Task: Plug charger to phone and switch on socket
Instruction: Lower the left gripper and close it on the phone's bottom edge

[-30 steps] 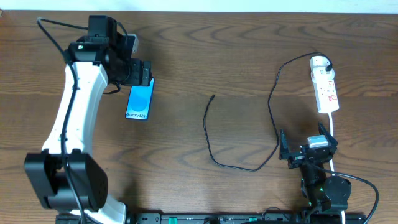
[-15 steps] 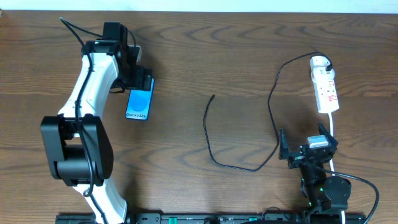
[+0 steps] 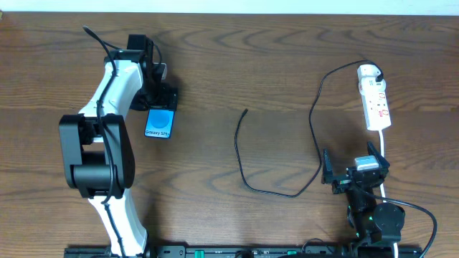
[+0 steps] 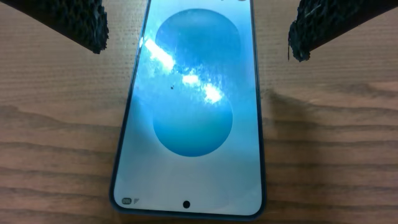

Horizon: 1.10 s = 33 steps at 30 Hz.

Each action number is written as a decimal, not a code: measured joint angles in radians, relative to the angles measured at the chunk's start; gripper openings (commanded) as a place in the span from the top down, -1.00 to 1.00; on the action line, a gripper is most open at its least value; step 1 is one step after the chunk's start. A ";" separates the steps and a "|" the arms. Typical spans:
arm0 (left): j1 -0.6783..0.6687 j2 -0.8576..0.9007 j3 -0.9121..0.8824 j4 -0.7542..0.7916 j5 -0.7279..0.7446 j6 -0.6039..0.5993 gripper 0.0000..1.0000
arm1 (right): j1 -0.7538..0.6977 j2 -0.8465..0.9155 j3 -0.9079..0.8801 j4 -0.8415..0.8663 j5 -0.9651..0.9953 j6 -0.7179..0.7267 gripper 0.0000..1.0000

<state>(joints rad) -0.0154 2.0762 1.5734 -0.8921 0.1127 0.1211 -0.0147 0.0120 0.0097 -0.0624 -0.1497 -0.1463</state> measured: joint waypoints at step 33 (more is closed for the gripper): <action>-0.038 0.015 -0.094 0.142 -0.042 -0.060 -0.87 | 0.000 0.000 0.000 0.000 0.000 0.000 -0.98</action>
<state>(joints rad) -0.0532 2.0914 1.4796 -0.7498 0.0708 0.0616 -0.0147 0.0120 0.0097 -0.0624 -0.1497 -0.1459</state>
